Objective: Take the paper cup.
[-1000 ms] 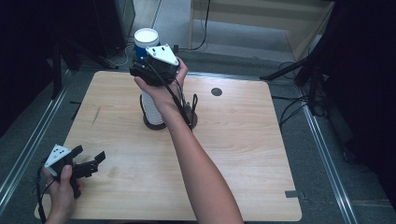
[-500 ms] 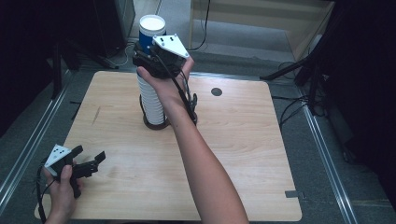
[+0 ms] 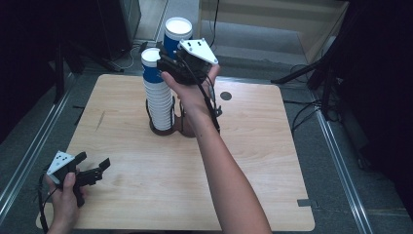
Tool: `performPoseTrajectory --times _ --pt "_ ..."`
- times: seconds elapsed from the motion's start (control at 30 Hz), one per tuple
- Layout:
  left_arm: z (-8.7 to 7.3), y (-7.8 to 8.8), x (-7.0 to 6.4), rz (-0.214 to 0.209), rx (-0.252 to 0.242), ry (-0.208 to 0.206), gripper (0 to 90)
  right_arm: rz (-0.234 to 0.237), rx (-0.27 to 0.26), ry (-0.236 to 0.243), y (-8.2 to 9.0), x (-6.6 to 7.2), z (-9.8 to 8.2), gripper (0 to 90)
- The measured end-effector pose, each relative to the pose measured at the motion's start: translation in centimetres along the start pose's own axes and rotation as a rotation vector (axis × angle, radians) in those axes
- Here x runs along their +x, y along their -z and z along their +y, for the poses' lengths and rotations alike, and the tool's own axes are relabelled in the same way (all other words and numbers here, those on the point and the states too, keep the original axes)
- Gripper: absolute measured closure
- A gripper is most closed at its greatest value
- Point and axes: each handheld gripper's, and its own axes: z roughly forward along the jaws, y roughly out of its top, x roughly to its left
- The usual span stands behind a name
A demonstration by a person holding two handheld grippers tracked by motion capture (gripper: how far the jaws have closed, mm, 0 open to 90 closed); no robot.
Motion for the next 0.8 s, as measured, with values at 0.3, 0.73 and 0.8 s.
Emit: performPoseTrajectory --times 0.3,0.73,0.8 --pt "0.0 0.0 0.0 -0.001 0.0 -0.001 2.1 -0.055 0.007 0.04 1.8 -2.8 -1.6 18.7" --pt "0.0 0.0 0.0 0.0 0.001 -0.001 2.1 -0.105 0.021 0.039 4.7 -6.0 -3.9 18.7" --pt "0.0 0.0 0.0 0.0 0.0 0.0 2.1 -0.116 0.026 0.047 5.4 -6.6 -4.6 18.7"
